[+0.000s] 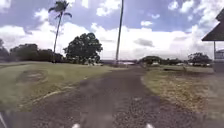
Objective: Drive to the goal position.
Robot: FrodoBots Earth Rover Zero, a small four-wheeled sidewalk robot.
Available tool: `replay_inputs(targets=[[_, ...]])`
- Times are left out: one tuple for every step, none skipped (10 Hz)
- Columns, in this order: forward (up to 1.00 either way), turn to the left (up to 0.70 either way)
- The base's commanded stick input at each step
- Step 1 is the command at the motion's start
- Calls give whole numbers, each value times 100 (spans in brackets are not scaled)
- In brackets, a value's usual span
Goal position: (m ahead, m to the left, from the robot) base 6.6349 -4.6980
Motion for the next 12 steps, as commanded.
replay_inputs(targets=[[70, 0], [70, 0], [70, 0], [70, 0], [70, 0], [70, 0], [70, 0], [70, 0], [70, 0], [70, 0], [70, 0], [70, 0]])
